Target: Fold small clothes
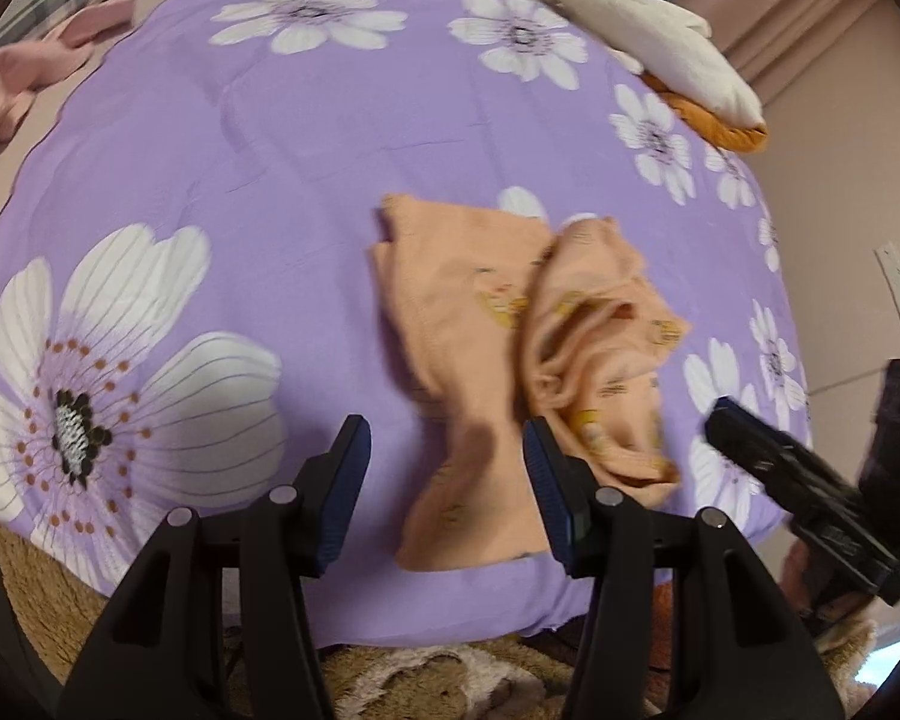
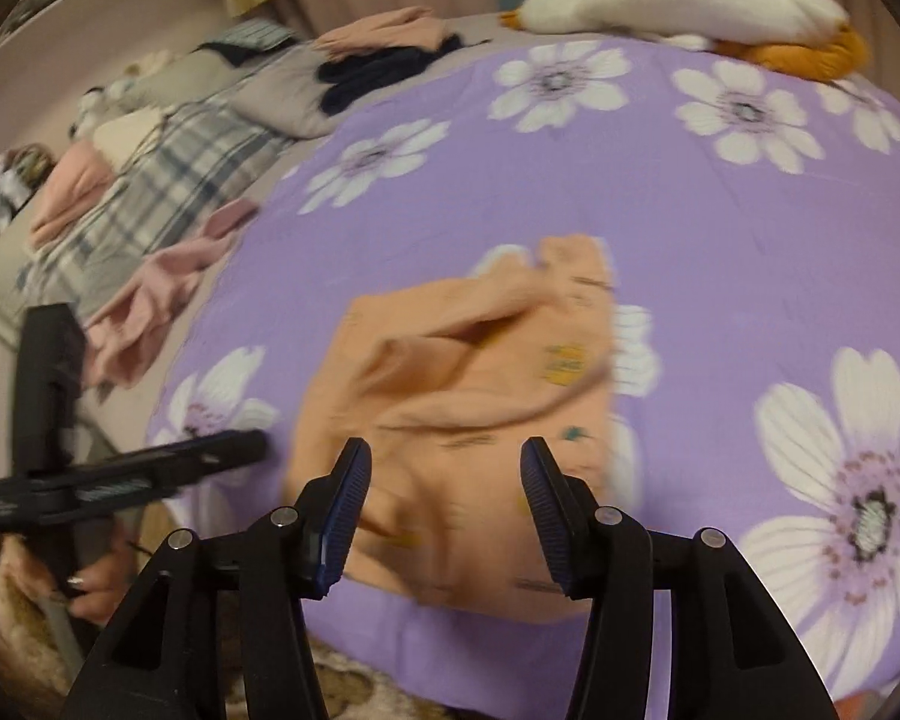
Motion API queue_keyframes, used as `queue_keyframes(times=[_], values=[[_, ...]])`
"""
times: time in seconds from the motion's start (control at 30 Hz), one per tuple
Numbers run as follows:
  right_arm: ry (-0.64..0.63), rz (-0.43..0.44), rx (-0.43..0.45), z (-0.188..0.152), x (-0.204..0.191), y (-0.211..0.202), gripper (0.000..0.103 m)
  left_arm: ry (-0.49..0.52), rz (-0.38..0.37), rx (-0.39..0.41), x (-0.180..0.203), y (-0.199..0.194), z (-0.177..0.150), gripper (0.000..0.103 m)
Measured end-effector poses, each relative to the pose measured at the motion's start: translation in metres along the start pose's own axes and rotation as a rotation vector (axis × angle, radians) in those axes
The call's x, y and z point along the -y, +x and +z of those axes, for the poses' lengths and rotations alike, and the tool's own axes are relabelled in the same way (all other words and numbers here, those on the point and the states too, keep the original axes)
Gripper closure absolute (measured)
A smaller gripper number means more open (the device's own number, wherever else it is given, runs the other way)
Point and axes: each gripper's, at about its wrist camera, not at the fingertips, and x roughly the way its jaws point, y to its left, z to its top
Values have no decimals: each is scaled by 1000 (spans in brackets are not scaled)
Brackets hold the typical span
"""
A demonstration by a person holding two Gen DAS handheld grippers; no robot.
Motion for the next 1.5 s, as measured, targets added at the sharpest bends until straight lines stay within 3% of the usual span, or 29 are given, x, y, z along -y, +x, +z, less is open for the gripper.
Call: queue_keyframes(times=[0.07, 0.13, 0.23, 0.5, 0.6, 0.73, 0.93, 1.03, 1.13, 1.5], values=[[26, -13, -12, -5, 9, 5, 53, 24, -42, -6, 10, 1, 1, 43], [35, -12, -19, -9, 13, 8, 62, 49, -93, -23, 21, 5, 1, 41], [46, 11, -49, -14, 18, 15, 64, 78, -140, -60, 35, 14, 0, 40], [67, -37, -79, -20, 27, 20, 64, 107, -198, -197, 60, 55, -11, 38], [87, -35, -85, -21, 34, 19, 64, 95, -170, -217, 57, 67, -13, 40], [89, -34, -77, -19, 34, 19, 64, 69, -102, -227, 42, 75, -17, 82], [10, 1, -32, -4, 18, 23, 64, 28, -94, -219, 16, 62, -24, 91], [-26, 5, -32, 5, 12, 36, 65, 32, -113, -210, 13, 50, -25, 90], [-65, 19, -65, 14, 6, 55, 75, 38, -115, -172, 11, 36, -22, 87], [-142, 163, -108, 62, -31, 107, 75, -17, -89, -110, -14, 16, -16, 74]])
